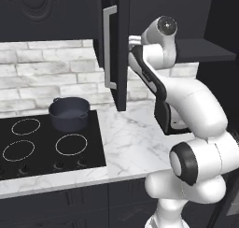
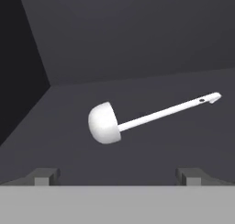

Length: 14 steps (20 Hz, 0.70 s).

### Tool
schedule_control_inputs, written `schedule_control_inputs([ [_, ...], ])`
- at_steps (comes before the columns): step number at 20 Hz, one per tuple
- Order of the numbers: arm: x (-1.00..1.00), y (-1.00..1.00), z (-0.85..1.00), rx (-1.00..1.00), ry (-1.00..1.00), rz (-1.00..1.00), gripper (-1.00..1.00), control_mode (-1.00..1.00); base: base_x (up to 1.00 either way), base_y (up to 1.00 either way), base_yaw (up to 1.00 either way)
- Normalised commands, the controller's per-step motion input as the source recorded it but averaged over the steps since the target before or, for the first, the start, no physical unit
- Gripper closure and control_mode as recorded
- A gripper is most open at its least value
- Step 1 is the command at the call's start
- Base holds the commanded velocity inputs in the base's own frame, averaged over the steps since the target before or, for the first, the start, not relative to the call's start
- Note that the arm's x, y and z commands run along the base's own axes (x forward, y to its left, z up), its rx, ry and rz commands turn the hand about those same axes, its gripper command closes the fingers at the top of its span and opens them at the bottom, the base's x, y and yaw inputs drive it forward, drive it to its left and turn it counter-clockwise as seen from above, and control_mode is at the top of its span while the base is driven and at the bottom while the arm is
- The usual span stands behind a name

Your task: Open the cabinet and move the ladle to the pot. Then close the cabinet.

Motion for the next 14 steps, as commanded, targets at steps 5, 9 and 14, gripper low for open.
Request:
schedule_control_inputs([
  [5, 0.40, 0.13, -0.15, -0.02, 0.05, 0.00, -1.00, -1.00, 0.00, 0.00, 0.00],
  [9, 0.30, 0.02, -0.01, 0.00, 0.00, 0.00, -1.00, -1.00, 0.00, 0.00, 0.00],
  [14, 0.24, 0.00, 0.00, 0.00, 0.00, 0.00, -1.00, -1.00, 0.00, 0.00, 0.00],
])
